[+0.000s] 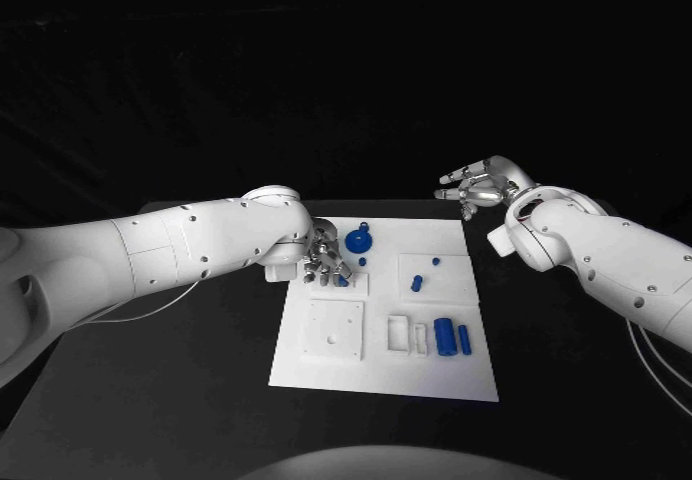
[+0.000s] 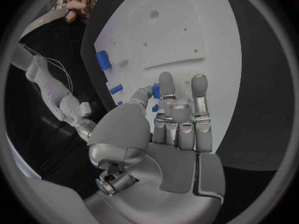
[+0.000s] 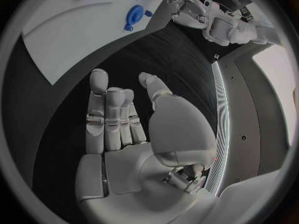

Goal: Assemble the parts on the task board

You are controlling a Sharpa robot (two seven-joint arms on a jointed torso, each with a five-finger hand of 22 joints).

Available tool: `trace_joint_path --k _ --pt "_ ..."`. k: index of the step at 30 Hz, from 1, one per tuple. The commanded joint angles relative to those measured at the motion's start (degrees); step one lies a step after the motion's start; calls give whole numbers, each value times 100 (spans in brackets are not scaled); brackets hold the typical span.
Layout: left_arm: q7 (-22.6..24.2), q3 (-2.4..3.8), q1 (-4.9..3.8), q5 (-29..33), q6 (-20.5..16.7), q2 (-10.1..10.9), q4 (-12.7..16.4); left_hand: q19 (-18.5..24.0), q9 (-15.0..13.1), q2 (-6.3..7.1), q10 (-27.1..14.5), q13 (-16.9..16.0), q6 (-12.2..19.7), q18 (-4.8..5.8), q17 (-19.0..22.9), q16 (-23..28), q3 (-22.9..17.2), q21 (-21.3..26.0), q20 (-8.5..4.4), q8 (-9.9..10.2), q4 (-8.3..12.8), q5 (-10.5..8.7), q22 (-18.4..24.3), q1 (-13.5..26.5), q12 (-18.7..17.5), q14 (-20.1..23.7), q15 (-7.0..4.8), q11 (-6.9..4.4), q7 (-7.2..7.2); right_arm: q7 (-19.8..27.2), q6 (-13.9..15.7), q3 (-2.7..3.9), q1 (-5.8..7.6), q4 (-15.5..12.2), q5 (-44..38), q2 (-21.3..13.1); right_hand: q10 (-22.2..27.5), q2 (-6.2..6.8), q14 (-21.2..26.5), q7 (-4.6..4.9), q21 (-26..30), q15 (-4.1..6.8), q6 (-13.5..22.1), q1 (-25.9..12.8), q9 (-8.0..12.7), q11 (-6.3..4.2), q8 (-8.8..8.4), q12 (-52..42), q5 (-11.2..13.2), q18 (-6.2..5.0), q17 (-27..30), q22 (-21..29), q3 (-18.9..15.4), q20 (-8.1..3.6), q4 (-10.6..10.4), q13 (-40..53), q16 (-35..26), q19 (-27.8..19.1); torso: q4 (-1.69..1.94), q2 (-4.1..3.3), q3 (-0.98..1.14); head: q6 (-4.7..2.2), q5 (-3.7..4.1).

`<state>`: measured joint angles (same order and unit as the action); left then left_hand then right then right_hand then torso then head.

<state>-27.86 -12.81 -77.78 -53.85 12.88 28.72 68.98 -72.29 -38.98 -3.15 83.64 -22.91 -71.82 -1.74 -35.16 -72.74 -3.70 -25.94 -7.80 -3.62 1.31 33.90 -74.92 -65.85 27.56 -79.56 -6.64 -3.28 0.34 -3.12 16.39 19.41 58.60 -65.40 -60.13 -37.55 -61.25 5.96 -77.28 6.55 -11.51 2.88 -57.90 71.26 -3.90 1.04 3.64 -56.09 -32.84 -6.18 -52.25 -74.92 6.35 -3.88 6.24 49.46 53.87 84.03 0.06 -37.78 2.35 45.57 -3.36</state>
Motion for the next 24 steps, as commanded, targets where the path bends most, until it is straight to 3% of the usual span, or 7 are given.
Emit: trace_joint_path --k 1,14,24 --pt "100 0 6 -136 5 -13 16 -25 -4 1 305 5 -17 -59 -2 -23 -1343 -7 6 -20 1300 19 -101 -37 38 9 -35 -75 -11 22 -79 2 -5 -4 -27 3 5 -15 -7 15 31 34 13 -61 5 -41 -4 -10 -27 -98 -2 -72 -30 -38 5 -3 -13 151 2 0 -3 4 -6" --pt "33 -8 25 -153 -52 24 0 -29 7 0 305 19 -17 -58 -9 -24 -1348 -2 6 -19 1299 17 -102 -35 44 11 -35 -75 -10 24 -68 2 -9 -8 -110 7 6 -22 -8 13 34 35 6 -56 5 -43 -5 -9 -31 -97 0 -73 -34 -39 13 -4 -14 155 1 -1 2 21 -11" --pt "39 -8 26 -158 -105 51 -1 -32 10 9 305 28 -20 -60 -21 -30 -1346 0 6 -19 1301 21 -103 -37 50 7 -36 -76 -10 27 -69 2 -12 -3 -134 7 6 -22 -8 13 34 35 6 -56 5 -43 -5 -9 -31 -97 0 -73 -34 -39 13 -4 -14 155 4 -2 -6 27 -6"
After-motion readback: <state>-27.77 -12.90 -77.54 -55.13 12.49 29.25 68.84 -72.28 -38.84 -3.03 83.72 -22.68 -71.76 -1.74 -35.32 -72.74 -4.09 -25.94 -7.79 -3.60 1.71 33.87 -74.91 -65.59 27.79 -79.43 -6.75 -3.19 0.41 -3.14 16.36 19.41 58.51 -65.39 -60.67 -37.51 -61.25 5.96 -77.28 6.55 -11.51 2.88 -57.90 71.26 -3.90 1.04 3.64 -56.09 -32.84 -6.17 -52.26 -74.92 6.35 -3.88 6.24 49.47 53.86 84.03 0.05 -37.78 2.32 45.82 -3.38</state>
